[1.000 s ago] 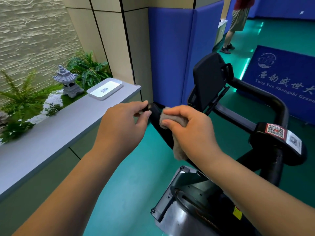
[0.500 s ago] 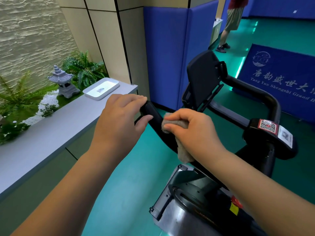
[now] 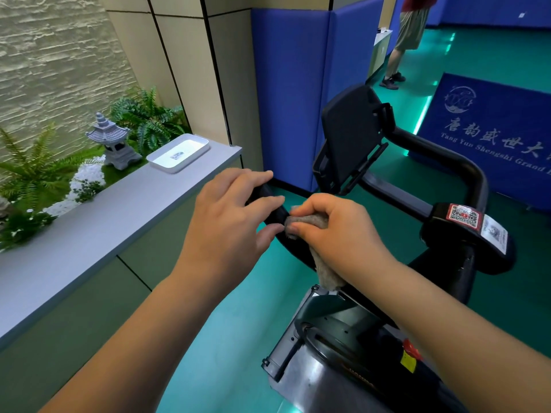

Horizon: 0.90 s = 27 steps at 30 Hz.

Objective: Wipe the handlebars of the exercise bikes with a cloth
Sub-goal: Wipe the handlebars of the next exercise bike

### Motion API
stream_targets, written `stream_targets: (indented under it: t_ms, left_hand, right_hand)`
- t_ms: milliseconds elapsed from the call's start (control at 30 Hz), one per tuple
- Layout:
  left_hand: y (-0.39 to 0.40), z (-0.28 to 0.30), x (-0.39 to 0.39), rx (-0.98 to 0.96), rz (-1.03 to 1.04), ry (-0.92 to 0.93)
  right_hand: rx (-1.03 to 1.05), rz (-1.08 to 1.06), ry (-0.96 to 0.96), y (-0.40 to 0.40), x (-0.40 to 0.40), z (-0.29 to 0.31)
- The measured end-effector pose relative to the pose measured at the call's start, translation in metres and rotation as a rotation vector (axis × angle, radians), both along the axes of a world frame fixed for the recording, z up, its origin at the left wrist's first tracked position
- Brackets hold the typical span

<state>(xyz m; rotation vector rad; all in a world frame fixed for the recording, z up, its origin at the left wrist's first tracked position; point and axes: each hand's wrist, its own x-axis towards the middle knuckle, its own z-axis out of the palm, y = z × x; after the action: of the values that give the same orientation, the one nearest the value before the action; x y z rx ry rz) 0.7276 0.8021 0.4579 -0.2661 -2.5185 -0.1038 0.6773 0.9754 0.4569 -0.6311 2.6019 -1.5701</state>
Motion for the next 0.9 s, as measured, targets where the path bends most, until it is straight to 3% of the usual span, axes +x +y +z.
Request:
stream_targets:
  t_ms: [267, 467, 767, 900]
  left_hand:
    - [0.006, -0.003, 0.003, 0.01, 0.035, 0.007]
    - [0.012, -0.007, 0.001, 0.02, 0.063, 0.022]
    - [0.022, -0.009, 0.006, 0.031, 0.131, 0.006]
    - [0.025, -0.009, 0.007, 0.036, 0.155, 0.004]
  right_hand:
    - [0.282, 0.151, -0.073, 0.045, 0.0, 0.008]
    - [0.024, 0.085, -0.01, 0.014, 0.003, -0.002]
    - [0.277, 0.195, -0.087, 0.07, 0.006, 0.005]
    - [0.157, 0.147, -0.046, 0.053, 0.003, 0.002]
